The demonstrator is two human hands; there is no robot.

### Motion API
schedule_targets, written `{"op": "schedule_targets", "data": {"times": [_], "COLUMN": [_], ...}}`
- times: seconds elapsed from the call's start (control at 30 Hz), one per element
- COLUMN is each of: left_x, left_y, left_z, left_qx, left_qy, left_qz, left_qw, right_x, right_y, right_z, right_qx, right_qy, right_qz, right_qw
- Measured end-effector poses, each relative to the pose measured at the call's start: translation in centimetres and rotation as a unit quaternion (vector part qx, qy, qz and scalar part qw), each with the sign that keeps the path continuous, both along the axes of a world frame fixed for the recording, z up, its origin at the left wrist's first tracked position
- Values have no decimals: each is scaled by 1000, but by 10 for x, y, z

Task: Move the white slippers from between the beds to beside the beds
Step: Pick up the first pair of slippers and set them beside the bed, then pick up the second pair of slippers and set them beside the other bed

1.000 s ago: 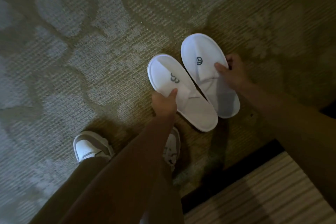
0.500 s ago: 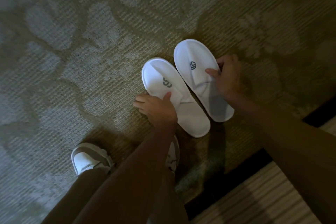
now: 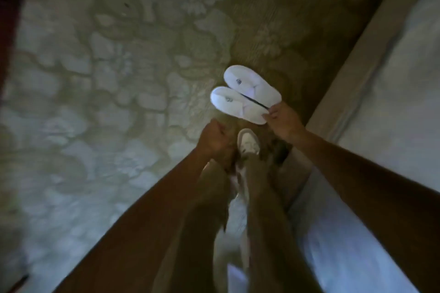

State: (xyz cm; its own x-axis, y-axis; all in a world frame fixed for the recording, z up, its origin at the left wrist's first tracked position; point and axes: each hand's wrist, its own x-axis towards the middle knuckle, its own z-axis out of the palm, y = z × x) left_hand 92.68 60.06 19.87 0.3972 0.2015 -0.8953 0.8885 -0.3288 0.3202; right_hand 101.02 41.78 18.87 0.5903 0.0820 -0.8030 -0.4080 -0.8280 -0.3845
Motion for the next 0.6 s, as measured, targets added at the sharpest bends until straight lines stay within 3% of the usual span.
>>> {"op": "schedule_targets", "data": {"times": [0.13,0.23,0.33,0.43,0.6], "left_x": [12,10,-11,-52,-156], "left_y": [44,81,116,150,218], "left_z": [166,244,277,279,293], "left_qx": [-43,-47,-38,-39,-51], "left_qy": [-78,-145,-165,-117,-41], "left_qz": [-43,-64,-77,-139,-327], "left_qw": [995,986,983,983,943], "right_x": [-31,-66,-111,-163,-321], "right_y": [14,40,68,95,131], "right_z": [156,237,275,294,287], "right_qx": [4,35,55,68,18], "right_qy": [-15,-35,-53,-87,-90], "right_qz": [-38,-98,-176,-248,-485], "right_qw": [999,994,981,962,869]}}
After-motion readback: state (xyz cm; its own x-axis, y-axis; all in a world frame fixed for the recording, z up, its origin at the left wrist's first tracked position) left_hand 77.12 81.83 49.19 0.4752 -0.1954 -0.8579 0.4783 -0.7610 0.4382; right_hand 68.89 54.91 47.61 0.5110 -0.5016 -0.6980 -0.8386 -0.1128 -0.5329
